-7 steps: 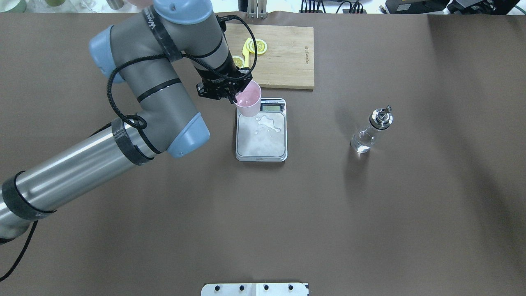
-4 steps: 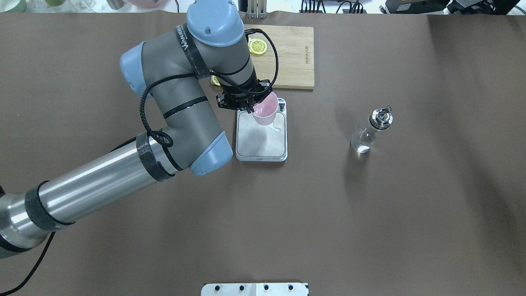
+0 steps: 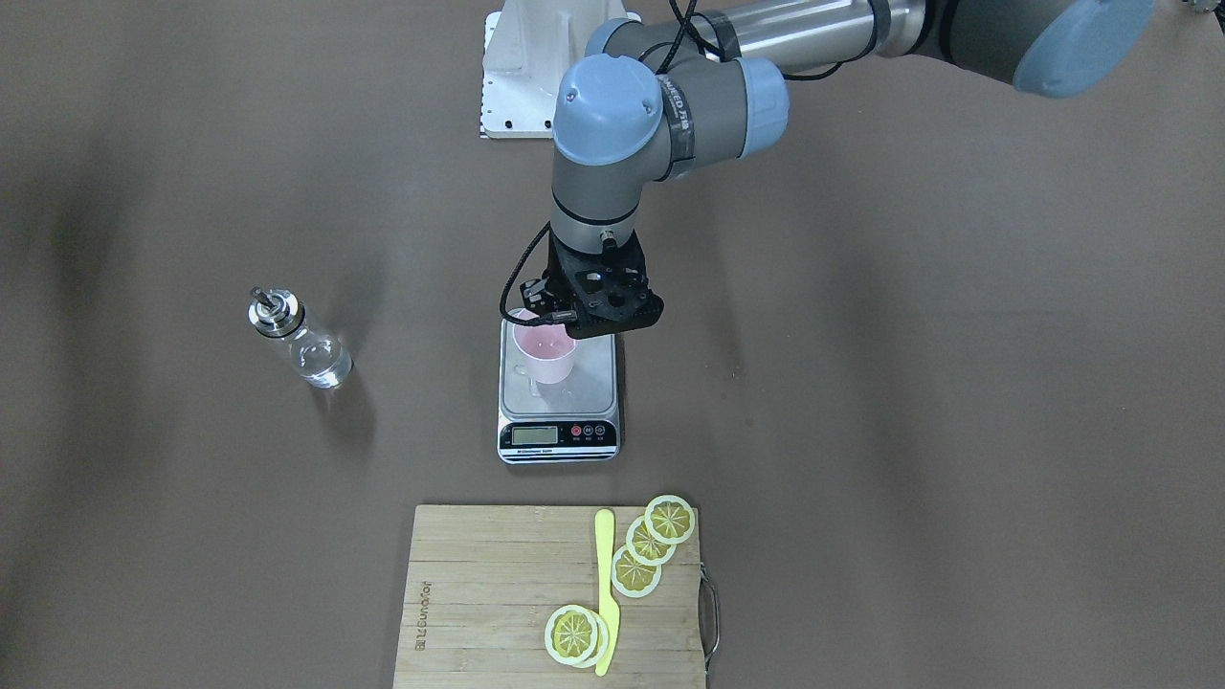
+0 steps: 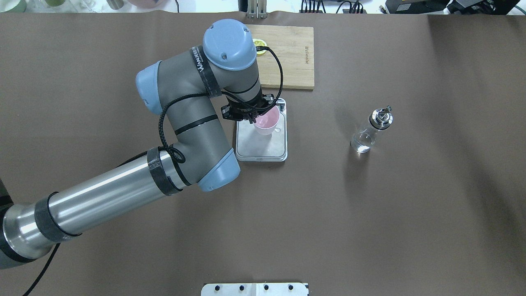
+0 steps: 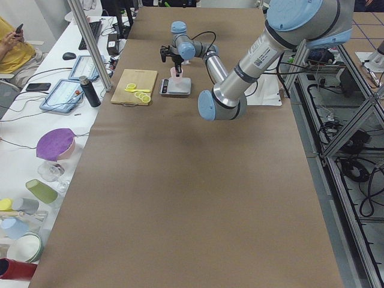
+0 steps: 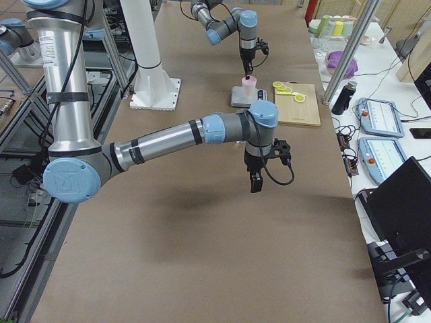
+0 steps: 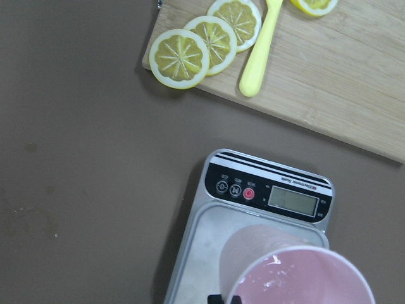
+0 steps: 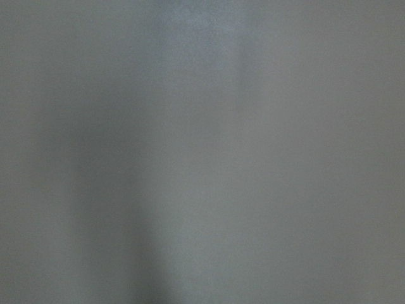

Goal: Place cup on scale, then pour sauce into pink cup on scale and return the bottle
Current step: 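Carry the pink cup with the left gripper onto the scale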

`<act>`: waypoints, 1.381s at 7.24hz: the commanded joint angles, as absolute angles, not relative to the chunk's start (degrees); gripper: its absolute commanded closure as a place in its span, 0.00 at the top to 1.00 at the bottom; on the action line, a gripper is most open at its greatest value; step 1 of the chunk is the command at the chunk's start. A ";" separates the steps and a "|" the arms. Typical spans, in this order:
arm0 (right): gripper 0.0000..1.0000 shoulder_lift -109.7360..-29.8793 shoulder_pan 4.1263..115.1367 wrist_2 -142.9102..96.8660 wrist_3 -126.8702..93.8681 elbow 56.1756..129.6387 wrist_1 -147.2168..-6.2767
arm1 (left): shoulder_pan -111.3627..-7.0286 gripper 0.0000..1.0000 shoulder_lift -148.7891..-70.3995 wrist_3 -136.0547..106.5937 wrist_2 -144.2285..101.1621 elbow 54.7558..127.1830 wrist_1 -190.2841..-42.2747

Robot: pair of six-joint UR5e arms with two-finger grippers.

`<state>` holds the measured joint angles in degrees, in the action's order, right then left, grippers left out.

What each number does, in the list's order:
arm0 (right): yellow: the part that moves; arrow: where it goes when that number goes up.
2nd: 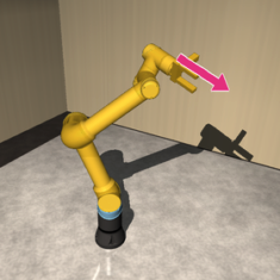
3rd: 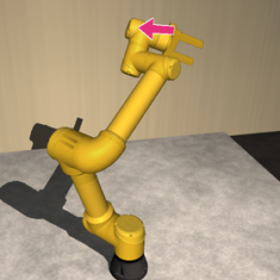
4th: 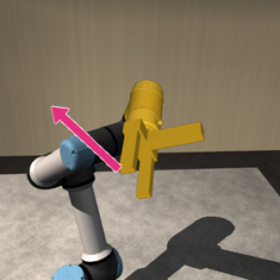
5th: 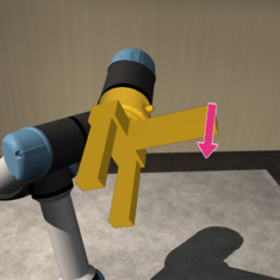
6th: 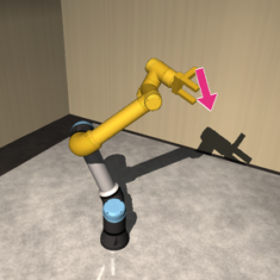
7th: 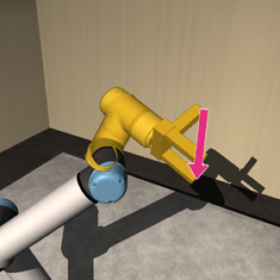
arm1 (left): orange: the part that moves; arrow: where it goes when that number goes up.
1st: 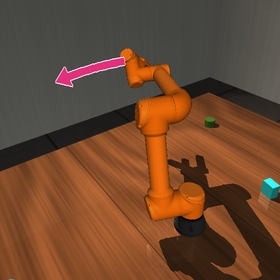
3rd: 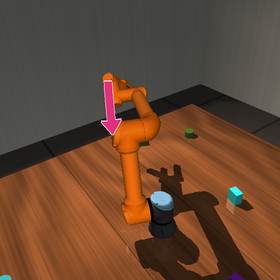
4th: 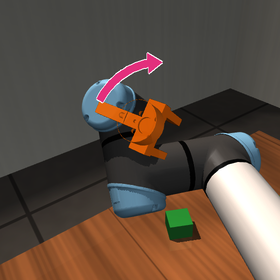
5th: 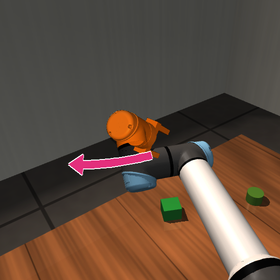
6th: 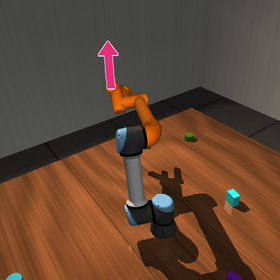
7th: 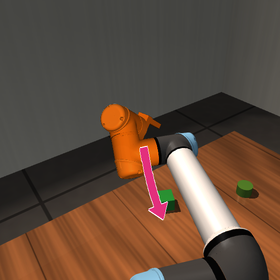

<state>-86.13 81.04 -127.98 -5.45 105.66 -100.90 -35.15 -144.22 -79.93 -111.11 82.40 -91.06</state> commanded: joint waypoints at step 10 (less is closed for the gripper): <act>1.00 -84.11 78.42 -129.72 -5.01 107.31 -97.58 | -37.60 0.98 -137.75 -73.67 -111.00 94.09 -88.70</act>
